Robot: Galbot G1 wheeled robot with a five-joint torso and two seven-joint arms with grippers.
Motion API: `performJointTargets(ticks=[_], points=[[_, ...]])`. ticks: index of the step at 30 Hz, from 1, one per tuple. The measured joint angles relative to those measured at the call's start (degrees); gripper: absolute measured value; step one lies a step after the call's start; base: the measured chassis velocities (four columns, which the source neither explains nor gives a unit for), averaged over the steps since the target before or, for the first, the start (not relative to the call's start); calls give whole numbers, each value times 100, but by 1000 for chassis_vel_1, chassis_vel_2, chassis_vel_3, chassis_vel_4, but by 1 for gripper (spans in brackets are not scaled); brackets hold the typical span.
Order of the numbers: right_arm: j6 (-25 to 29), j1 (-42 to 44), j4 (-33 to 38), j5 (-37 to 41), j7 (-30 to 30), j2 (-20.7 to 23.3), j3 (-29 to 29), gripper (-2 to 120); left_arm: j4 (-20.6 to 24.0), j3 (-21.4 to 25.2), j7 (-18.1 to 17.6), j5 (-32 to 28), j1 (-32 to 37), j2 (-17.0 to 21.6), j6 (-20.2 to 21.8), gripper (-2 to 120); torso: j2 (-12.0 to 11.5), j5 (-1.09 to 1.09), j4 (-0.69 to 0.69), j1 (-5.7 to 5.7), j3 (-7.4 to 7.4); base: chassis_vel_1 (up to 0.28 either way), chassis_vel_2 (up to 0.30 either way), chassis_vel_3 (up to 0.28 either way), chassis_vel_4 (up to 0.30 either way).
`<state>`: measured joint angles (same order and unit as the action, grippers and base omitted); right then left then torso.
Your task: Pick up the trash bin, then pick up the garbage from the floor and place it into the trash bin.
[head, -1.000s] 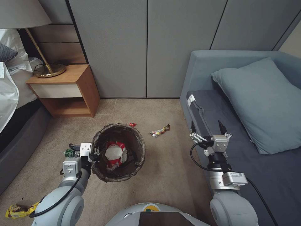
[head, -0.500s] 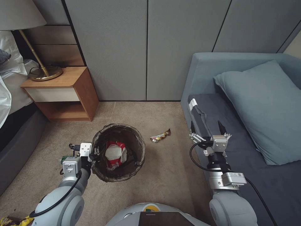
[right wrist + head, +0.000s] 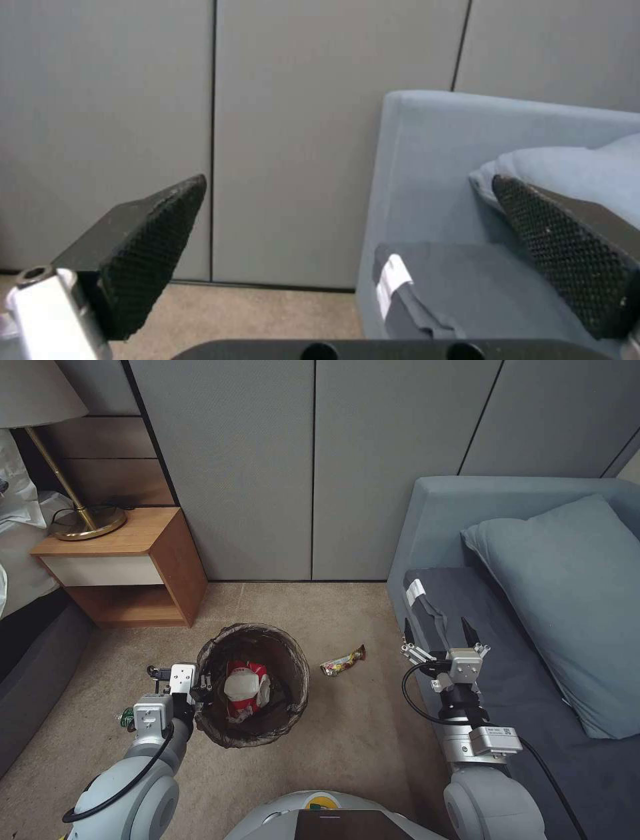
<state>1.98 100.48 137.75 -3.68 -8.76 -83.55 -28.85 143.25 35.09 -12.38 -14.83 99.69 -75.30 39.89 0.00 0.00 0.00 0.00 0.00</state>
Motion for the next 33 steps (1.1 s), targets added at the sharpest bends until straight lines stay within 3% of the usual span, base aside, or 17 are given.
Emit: performJointTargets(ticks=[33], points=[[-28,-15,-22,229,-74,138,73,100,0,20,-2,-13,2,17,-7,2,0,0,0,1,1,-86,80,89,-93]])
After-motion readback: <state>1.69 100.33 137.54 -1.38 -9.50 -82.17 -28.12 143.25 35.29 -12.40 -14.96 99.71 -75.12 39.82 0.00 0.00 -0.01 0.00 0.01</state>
